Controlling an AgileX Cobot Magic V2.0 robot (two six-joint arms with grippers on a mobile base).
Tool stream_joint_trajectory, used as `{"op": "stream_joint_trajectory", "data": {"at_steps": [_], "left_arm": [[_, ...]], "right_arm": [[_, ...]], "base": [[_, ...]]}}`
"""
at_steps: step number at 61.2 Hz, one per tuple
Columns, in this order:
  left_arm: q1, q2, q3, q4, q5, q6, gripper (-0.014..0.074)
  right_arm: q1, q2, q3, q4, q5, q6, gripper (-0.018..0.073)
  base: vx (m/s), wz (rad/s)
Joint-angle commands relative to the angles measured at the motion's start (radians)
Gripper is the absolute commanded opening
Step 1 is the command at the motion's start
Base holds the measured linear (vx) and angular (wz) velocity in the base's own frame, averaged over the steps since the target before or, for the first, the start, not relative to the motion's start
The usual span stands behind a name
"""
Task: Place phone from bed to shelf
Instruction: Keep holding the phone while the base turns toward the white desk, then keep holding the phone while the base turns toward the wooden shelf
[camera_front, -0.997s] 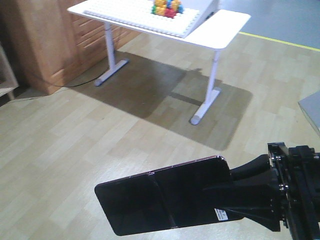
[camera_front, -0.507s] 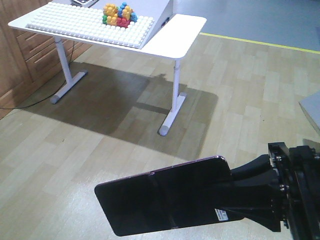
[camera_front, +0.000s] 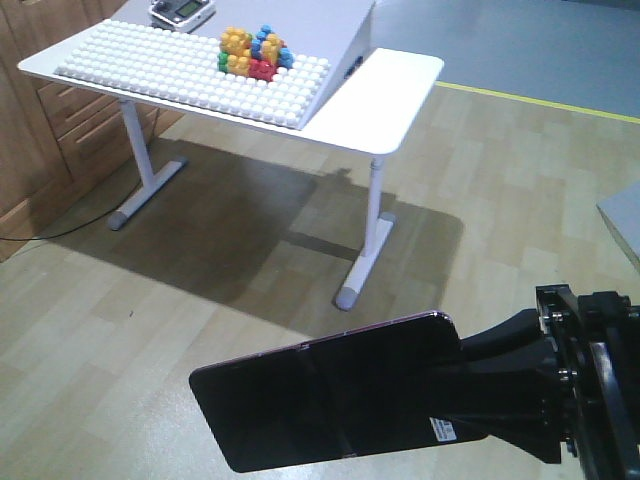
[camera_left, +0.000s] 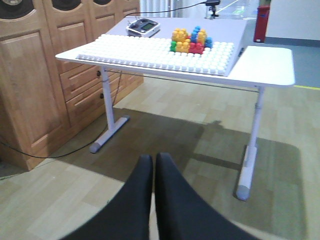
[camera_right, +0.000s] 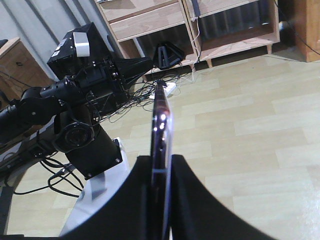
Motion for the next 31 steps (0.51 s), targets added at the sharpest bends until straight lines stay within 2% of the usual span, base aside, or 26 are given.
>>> {"op": "stream_joint_trajectory", "data": {"at_steps": [1, 31], "left_arm": [[0.001, -0.006, 0.002, -0.006, -0.073, -0.004, 0.0001], [0.001, -0.006, 0.002, -0.006, -0.073, -0.004, 0.0001]], "right_arm": [[-0.005, -0.01, -0.024, 0.1, 0.063, -0.003, -0.0004], [-0.005, -0.01, -0.024, 0.1, 0.063, -0.003, -0.0004]], "base": [[0.35, 0.26], [0.34, 0.37]]}}
